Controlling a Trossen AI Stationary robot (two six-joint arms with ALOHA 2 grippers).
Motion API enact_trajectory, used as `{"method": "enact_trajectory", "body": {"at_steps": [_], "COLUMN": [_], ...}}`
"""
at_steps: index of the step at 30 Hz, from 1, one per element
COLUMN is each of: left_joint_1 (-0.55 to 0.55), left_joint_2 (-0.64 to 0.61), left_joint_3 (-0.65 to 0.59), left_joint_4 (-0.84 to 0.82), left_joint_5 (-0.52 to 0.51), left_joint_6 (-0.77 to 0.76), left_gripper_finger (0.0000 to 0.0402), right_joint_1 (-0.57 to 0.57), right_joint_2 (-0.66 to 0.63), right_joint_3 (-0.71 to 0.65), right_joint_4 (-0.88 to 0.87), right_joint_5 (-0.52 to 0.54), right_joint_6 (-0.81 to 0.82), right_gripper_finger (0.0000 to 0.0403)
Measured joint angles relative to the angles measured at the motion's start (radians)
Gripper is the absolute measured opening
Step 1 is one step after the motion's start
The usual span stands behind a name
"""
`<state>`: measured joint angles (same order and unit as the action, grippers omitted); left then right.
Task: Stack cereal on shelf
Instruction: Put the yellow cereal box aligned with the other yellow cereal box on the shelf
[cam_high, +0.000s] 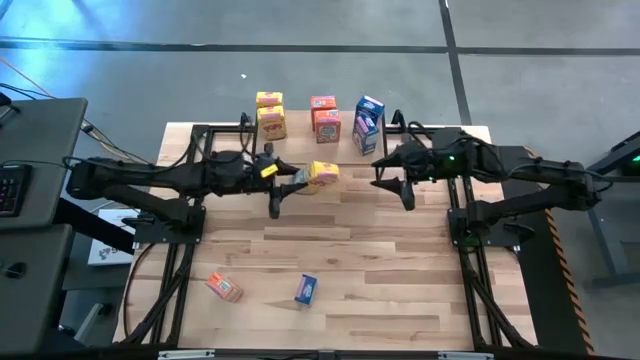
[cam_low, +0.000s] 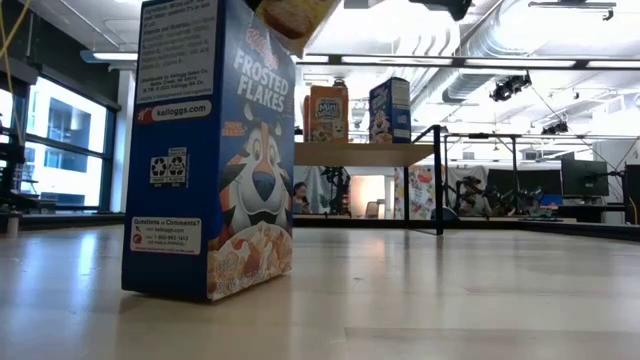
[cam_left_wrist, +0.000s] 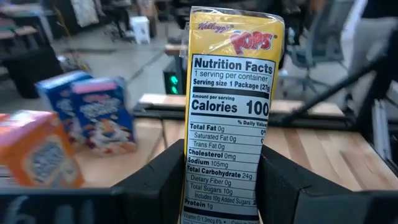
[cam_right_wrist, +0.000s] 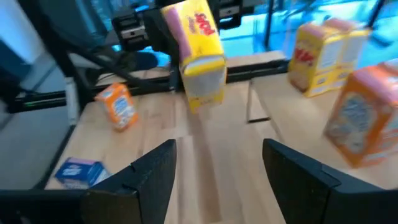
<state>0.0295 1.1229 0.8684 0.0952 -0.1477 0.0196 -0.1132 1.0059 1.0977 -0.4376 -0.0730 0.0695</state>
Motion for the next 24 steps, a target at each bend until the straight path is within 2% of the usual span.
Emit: {"method": "enact_trajectory", "body": {"at_steps": [2,6,14,20,24], "left_joint_1": [0.012,0.043,0.118,0.164,0.197], "left_joint_2": [-0.040,-0.123,-0.227,-0.250,-0.254], "left_joint_3": [-0.053,-0.159,-0.253,-0.280,-0.326], "left_joint_4": [0.041,0.137,0.166,0.172,0.233], "left_joint_5": [-0.019,-0.029,-0.031,-0.031,-0.030], "left_joint_6": [-0.011,-0.015,-0.015,0.018,0.028], "left_gripper_finger": [0.0149,0.0149,0.0149,0.0149,0.0149], "right_joint_1": [0.025,0.062,0.068,0.068,0.068], "right_joint_2": [-0.020,-0.068,-0.259,-0.402,-0.475], "right_joint_3": [0.000,-0.041,-0.329,-0.533,-0.651], "right_joint_4": [-0.004,0.020,0.190,0.322,0.402], "right_joint_5": [0.041,0.046,0.038,0.036,0.036], "right_joint_6": [-0.023,-0.050,-0.019,0.020,0.022], "right_gripper_finger": [0.0232,0.0232,0.0232,0.0232,0.0232]}}
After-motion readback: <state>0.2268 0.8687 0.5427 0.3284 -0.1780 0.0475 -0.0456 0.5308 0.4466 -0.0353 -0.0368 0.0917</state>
